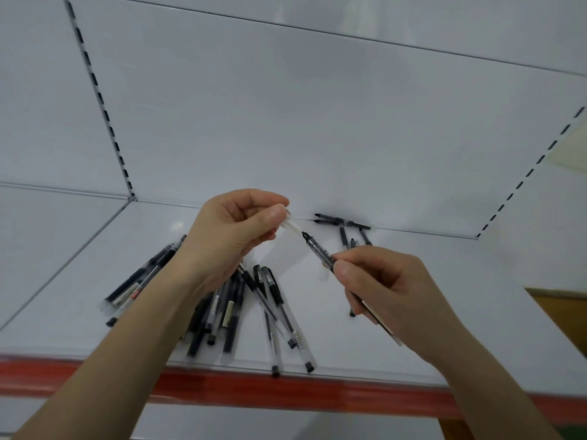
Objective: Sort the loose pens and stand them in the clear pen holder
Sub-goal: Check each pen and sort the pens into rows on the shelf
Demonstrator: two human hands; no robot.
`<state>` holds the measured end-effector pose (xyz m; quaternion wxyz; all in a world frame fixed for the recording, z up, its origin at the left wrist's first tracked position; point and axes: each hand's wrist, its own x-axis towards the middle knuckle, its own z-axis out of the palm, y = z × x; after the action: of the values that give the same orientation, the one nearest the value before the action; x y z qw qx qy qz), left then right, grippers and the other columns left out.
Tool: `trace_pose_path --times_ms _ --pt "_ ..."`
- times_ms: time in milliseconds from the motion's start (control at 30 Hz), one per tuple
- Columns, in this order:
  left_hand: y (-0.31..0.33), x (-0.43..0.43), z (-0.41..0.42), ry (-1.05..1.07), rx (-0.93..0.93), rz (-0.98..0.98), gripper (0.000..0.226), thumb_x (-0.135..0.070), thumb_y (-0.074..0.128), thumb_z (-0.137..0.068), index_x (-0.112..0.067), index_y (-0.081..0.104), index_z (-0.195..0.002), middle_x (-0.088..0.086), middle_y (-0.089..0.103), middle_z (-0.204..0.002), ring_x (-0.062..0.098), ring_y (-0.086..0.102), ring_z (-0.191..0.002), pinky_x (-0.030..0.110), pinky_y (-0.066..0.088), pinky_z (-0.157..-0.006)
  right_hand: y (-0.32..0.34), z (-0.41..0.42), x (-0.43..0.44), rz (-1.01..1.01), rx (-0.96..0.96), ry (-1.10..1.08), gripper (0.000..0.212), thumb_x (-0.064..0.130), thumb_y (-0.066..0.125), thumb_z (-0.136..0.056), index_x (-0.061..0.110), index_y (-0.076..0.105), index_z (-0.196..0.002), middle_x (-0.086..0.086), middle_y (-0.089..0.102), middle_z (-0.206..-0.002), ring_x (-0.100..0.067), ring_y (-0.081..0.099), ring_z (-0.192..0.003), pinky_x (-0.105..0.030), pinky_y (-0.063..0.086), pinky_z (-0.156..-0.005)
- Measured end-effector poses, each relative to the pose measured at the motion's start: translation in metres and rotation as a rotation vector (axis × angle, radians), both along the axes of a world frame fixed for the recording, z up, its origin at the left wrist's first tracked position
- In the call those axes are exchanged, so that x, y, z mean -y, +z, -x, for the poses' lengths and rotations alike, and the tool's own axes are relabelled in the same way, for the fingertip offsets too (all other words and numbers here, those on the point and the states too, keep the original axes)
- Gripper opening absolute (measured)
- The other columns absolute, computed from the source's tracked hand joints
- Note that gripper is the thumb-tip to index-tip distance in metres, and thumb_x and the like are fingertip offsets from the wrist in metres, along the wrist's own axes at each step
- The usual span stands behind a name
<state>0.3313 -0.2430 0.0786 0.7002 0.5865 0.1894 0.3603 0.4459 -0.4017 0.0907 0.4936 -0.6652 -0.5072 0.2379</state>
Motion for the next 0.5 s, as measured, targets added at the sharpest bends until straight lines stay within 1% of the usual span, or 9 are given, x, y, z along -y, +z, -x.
trace_pose_path --times_ms 167,300,433,500 --pt "-0.0018 -0.0028 0.0011 0.001 0.038 0.065 0.011 -0.017 0.063 -0.063 -0.015 0.073 -0.069 0.004 0.064 -0.068 0.005 0.057 -0.054 0.013 0.050 -0.057 -0.0019 0.0010 0.0005 -0.011 -0.009 -0.010 0.018 0.016 0.056 -0.086 0.021 0.065 -0.071 0.002 0.049 -0.044 -0.002 0.043 -0.038 -0.017 0.041 -0.049" --pt "-0.0026 -0.0011 -0.0003 -0.024 0.008 0.030 0.015 -0.016 0.062 -0.064 -0.012 0.069 -0.076 0.001 0.066 -0.064 0.005 0.057 -0.054 0.013 0.050 -0.057 -0.0021 0.0016 -0.0010 -0.007 -0.022 -0.011 0.020 0.013 0.056 -0.086 0.019 0.066 -0.070 0.001 0.049 -0.044 -0.002 0.042 -0.038 -0.013 0.037 -0.046" --pt "-0.0011 -0.0015 0.0002 -0.044 -0.023 -0.022 0.018 -0.017 0.062 -0.065 -0.012 0.068 -0.080 -0.002 0.068 -0.065 0.005 0.057 -0.054 0.013 0.050 -0.058 -0.0024 0.0015 -0.0011 0.004 -0.030 -0.002 0.019 0.016 0.056 -0.085 0.020 0.066 -0.069 0.001 0.050 -0.043 -0.005 0.037 -0.038 -0.018 0.035 -0.044" --pt "-0.0006 -0.0021 0.0004 -0.042 -0.022 -0.023 0.017 -0.016 0.062 -0.065 -0.012 0.069 -0.080 -0.003 0.069 -0.065 0.004 0.057 -0.055 0.013 0.050 -0.058 -0.0032 0.0008 -0.0011 0.015 -0.038 0.004 0.021 0.015 0.055 -0.086 0.020 0.066 -0.069 0.002 0.049 -0.043 -0.009 0.036 -0.039 -0.024 0.036 -0.045"
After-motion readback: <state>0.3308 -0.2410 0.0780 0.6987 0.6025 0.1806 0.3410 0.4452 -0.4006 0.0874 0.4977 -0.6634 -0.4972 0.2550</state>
